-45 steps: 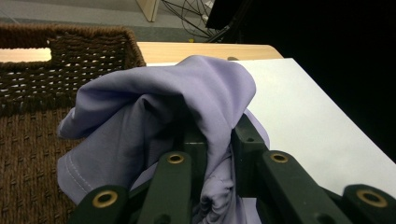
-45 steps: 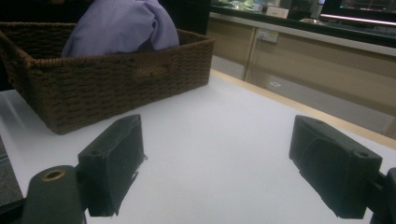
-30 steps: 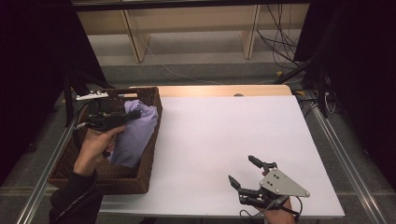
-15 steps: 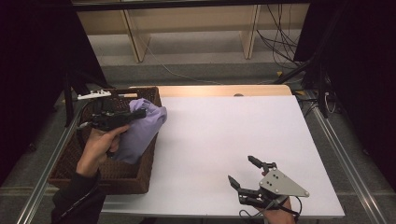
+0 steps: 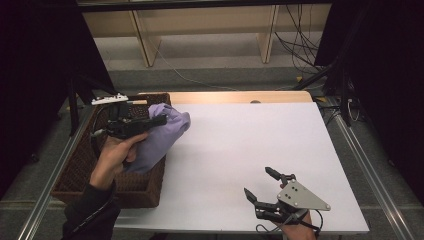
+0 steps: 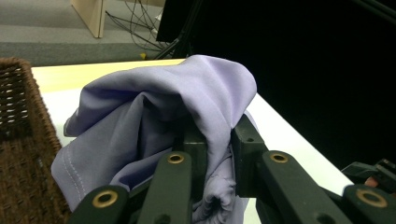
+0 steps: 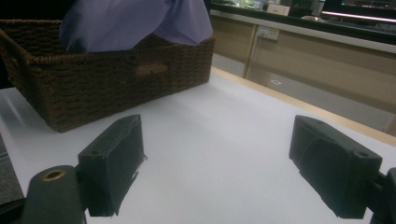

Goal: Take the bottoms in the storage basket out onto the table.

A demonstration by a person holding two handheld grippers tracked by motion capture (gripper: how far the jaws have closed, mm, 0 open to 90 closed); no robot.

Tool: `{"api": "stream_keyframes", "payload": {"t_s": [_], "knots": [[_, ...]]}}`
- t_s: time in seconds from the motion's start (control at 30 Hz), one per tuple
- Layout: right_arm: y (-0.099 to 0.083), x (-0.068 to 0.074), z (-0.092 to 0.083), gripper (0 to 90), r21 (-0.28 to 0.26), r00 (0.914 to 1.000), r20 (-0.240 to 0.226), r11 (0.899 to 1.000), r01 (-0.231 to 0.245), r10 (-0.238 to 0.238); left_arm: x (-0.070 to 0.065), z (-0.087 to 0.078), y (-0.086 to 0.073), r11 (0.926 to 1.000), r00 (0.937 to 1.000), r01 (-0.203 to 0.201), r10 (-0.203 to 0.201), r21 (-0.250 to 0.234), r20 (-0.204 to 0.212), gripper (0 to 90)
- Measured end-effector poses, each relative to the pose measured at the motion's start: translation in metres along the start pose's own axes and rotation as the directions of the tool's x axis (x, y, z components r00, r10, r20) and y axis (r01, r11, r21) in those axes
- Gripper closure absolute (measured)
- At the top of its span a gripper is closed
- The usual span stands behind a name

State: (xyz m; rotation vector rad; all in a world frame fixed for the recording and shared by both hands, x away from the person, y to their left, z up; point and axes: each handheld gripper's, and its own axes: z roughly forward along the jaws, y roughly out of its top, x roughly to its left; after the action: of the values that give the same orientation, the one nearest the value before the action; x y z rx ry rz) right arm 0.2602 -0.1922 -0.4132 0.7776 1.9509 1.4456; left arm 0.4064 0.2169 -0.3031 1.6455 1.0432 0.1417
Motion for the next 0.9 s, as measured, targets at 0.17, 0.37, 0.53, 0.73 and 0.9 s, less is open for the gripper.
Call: {"api": "stream_keyframes", "payload": {"t_s": [0.17,0.37,0.53,0.73,0.9], "knots": [[0.0,0.0,0.0,18.5,-0.004,1.0,-0.002,1.0,-0.003,0.003,-0.004,0.001,0.001,1.0,0.9997,0.009,-0.009,-0.004,0.024,78.7],[-0.001,-0.001,0.0,18.5,0.0,0.9999,-0.001,1.0,-0.011,0.011,-0.011,0.005,0.002,1.0,0.9993,-0.007,0.007,0.001,0.036,78.7],[-0.001,-0.001,0.001,18.6,-0.001,0.9999,-0.001,1.0,-0.014,0.014,-0.018,0.011,0.001,0.9997,0.9988,-0.02,0.02,0.01,0.045,78.7],[-0.001,-0.002,0.001,18.6,-0.002,0.9999,0.0,1.0,-0.014,0.014,-0.026,0.02,0.001,0.9992,0.9971,-0.034,0.032,0.023,0.068,78.7],[-0.001,-0.001,0.001,18.6,0.0,0.9999,0.0,1.0,-0.012,0.012,-0.034,0.026,0.0,0.9986,0.9956,-0.043,0.04,0.03,0.085,78.7]]}}
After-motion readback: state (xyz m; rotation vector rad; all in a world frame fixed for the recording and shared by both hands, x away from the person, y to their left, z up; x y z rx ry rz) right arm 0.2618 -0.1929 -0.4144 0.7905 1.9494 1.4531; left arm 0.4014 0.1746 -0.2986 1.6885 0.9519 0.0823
